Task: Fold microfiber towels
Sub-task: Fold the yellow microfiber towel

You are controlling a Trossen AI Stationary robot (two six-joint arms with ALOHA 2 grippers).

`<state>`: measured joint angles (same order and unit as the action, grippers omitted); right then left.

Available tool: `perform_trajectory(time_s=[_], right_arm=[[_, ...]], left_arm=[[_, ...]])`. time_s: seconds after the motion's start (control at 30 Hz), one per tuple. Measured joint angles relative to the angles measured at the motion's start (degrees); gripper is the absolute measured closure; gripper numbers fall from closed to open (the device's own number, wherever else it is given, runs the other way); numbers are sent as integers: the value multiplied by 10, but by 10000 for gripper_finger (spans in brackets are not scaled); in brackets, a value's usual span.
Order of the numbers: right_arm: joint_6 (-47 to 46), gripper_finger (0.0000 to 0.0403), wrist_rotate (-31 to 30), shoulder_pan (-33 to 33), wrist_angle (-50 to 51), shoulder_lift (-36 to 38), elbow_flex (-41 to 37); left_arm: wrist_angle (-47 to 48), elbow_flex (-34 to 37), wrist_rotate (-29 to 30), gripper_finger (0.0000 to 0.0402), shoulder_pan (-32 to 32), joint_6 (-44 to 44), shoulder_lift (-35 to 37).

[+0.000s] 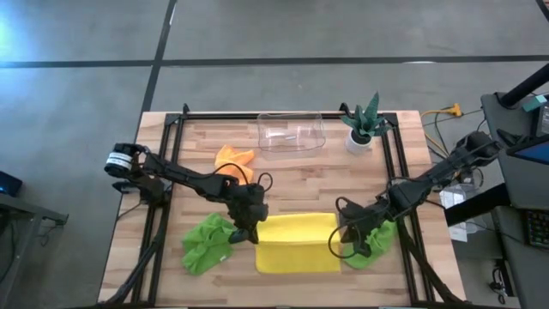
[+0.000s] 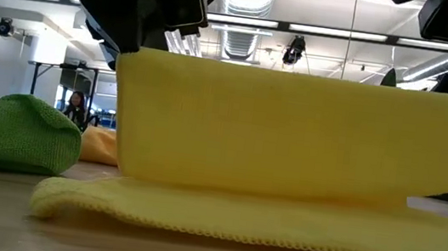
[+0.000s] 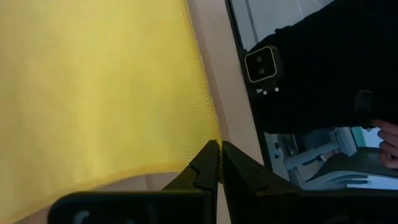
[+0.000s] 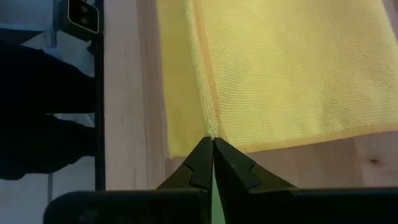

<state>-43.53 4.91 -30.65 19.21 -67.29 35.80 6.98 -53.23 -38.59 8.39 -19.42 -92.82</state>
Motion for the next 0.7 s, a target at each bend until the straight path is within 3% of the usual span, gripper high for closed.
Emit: perform_trajectory(time_s=[0.33, 0.7], right_arm=[[0, 395, 20, -21, -90, -105, 0], [-22, 395, 34, -46, -134, -144, 1]], left_arm=[[-25, 1, 17, 402, 7, -23, -16], [-93, -1, -6, 402, 34, -68, -73]])
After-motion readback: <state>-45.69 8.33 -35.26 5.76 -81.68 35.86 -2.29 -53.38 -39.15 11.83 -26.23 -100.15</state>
